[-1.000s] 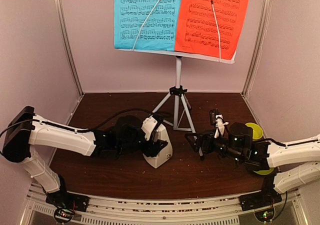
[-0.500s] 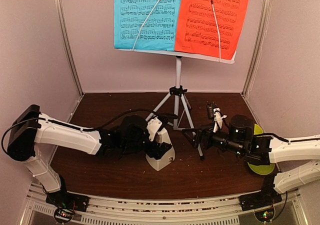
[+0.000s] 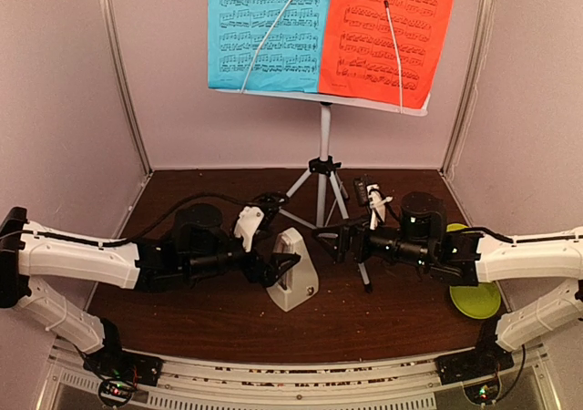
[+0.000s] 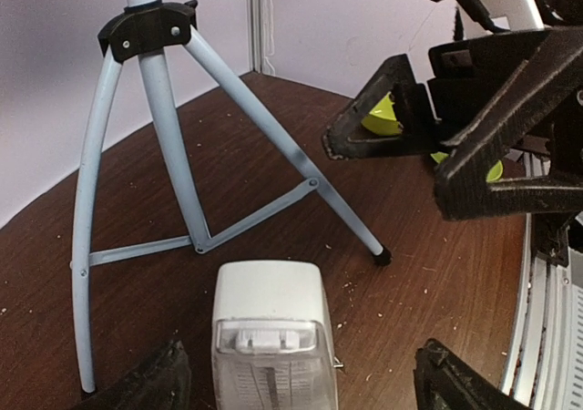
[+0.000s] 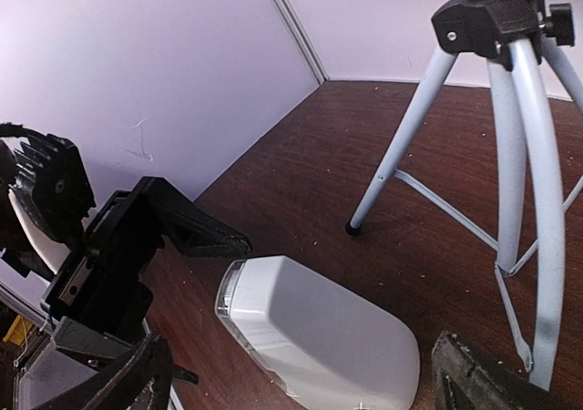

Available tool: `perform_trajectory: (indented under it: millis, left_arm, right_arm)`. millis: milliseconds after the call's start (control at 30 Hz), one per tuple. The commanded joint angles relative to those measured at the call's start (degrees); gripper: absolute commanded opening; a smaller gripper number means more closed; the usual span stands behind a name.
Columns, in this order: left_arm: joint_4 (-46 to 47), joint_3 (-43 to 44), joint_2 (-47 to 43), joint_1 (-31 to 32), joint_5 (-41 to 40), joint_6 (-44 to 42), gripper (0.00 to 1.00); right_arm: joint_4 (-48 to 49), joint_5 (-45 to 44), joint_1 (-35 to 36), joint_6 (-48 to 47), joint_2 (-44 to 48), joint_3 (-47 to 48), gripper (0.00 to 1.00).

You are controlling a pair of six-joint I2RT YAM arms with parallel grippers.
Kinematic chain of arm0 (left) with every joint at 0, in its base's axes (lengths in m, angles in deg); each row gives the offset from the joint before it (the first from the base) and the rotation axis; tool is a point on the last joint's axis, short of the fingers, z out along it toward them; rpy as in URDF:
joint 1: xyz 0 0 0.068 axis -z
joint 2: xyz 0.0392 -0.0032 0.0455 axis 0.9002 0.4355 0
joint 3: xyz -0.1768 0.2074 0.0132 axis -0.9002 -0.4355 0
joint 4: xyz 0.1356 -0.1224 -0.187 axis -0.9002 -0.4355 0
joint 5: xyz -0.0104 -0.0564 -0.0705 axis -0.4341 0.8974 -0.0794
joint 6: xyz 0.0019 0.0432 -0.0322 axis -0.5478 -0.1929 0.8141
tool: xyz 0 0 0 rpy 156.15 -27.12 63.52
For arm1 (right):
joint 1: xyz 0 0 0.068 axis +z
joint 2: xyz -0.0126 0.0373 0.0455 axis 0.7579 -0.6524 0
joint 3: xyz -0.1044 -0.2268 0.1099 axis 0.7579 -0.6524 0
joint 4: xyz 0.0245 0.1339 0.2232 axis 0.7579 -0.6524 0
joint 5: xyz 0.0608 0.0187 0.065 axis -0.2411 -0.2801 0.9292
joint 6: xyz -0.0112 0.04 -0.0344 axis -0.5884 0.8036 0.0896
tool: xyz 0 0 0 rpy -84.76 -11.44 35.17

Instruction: Set up the instrument practice props

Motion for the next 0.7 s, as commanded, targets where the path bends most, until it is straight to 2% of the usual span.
perform_trajectory:
  millis: [0,333,667]
  left_arm:
    - [4.29,-0.95,-1.00,-1.82,3.74,-1.73,0.85]
    - [5.31,0.02,1.78,-3.81,4.77,0.16,0.69]
    - [6.85,0.17,3.27,-4.33,7.01,-0.54,0.56]
  right_arm:
    - [-0.53,4.62,-0.29,1.31,-3.84,4.45,1.00]
    - [-1.17,2.63,-0.41,4.77,-10.17,8.72,0.97]
    - [-1.01,2.67,-0.99,6.24,-13.90,8.69,0.92]
